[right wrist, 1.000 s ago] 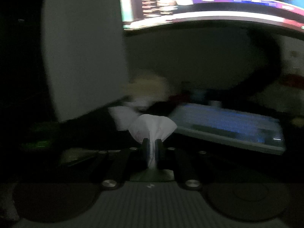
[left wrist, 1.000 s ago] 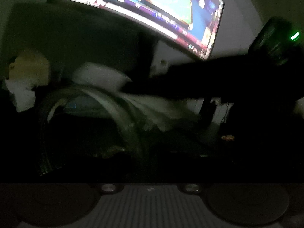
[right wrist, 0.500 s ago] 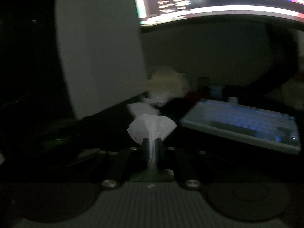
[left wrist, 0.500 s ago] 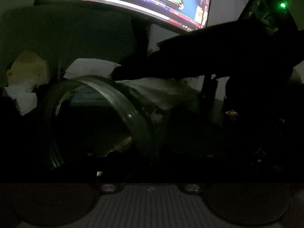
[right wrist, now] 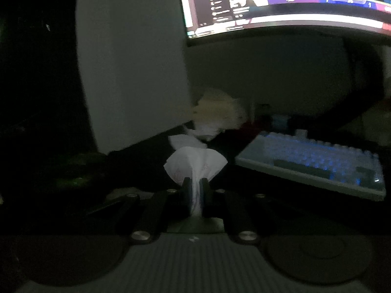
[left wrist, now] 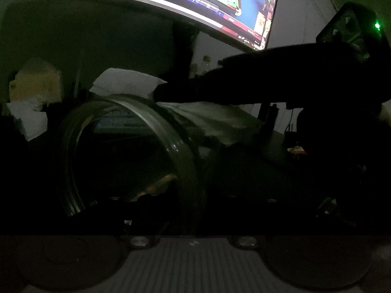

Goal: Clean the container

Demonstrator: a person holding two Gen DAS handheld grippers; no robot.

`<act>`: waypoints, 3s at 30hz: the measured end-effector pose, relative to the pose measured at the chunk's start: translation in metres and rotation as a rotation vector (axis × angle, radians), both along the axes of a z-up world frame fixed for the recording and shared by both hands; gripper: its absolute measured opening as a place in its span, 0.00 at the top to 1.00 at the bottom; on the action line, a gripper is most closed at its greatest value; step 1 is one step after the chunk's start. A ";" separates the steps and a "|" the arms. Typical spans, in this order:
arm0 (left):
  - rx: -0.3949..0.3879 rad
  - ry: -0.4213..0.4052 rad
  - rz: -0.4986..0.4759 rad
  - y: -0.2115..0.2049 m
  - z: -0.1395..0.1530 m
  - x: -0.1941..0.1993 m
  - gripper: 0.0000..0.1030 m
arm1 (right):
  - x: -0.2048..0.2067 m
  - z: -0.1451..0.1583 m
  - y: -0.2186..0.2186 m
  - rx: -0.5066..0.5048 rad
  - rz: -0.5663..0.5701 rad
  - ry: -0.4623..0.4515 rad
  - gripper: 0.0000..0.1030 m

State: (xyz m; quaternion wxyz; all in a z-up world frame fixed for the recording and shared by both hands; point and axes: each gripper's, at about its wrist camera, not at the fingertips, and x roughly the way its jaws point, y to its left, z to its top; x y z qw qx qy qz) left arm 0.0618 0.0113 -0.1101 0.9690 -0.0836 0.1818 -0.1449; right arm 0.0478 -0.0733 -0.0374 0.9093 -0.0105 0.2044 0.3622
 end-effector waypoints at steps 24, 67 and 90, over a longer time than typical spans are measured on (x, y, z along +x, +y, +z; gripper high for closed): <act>-0.256 -0.094 -0.004 0.019 0.017 -0.001 0.96 | 0.021 0.009 -0.050 0.095 -0.179 0.046 0.92; -0.015 -0.050 0.111 0.004 -0.008 0.006 0.57 | 0.003 0.001 0.008 -0.031 -0.094 -0.031 0.91; -0.030 -0.047 0.081 0.006 -0.005 0.002 0.46 | 0.010 -0.001 0.004 -0.023 -0.114 -0.014 0.91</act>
